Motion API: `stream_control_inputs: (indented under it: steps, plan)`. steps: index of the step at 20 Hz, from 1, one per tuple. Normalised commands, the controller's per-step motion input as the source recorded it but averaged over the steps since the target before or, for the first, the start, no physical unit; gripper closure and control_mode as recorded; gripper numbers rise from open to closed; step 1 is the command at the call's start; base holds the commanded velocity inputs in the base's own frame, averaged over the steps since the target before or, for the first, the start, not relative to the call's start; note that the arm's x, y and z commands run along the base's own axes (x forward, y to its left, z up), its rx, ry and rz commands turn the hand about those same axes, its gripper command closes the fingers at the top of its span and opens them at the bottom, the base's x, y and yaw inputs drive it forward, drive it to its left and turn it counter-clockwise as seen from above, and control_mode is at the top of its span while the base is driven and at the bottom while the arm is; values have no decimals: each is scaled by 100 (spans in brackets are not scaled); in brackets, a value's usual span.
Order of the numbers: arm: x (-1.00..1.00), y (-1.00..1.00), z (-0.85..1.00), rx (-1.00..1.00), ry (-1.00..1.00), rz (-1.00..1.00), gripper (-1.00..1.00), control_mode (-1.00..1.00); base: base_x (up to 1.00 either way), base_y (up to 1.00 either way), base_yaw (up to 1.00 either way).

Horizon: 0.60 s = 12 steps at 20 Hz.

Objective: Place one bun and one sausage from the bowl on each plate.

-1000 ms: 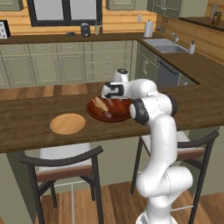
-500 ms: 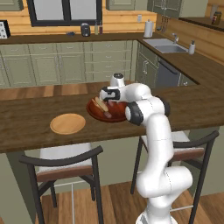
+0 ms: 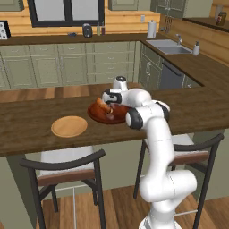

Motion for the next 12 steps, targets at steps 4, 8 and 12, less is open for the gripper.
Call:
stream_control_inputs:
  steps: [4,8,12]
  plan:
    - [10,10,-86,0,0,0,100,-100,0,0,0]
    - [24,40,-100,0,8,0,100,-100,0,0,0]
    - [-45,5,-100,-12,45,1,100,-100,0,0,0]
